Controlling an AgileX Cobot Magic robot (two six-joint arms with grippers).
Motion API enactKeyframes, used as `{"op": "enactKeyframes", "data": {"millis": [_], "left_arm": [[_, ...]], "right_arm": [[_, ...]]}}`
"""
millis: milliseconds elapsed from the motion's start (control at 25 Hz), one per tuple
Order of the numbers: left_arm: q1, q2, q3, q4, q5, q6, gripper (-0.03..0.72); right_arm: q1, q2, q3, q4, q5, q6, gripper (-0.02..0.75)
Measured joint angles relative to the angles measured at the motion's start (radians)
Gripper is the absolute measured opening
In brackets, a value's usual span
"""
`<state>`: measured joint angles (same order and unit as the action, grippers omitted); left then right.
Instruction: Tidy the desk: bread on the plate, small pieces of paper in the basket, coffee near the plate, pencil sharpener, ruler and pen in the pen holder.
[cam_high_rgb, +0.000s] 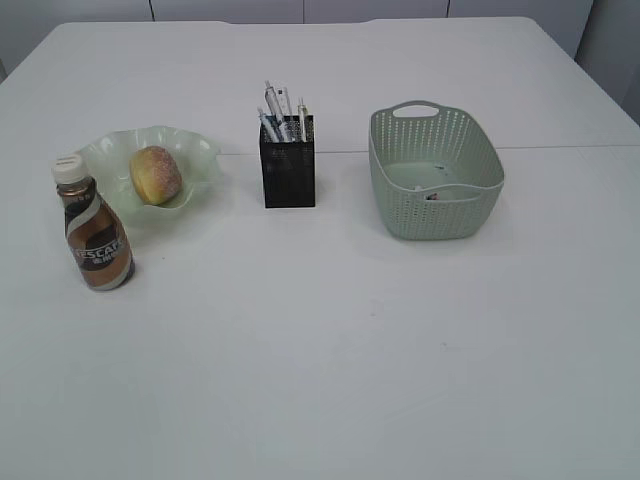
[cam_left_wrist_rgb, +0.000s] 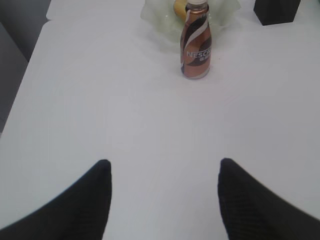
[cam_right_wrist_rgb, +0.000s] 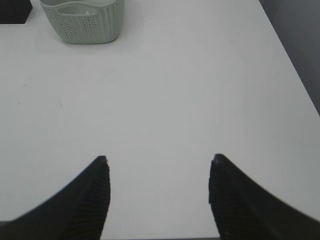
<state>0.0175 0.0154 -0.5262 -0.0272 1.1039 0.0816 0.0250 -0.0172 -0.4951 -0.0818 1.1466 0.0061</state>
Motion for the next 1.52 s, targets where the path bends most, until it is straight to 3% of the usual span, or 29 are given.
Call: {"op": "enactKeyframes", "data": {"millis": [560,1520], "left_arm": [[-0.041,-0.002,0.0,0.0,0.0,0.0,0.489],[-0.041,-0.002,0.0,0.0,0.0,0.0,0.488]], "right_arm": [[-0.002,0.0,0.0,0.0,0.0,0.0,0.459],[-0.002,0.0,0.0,0.0,0.0,0.0,0.458]]}}
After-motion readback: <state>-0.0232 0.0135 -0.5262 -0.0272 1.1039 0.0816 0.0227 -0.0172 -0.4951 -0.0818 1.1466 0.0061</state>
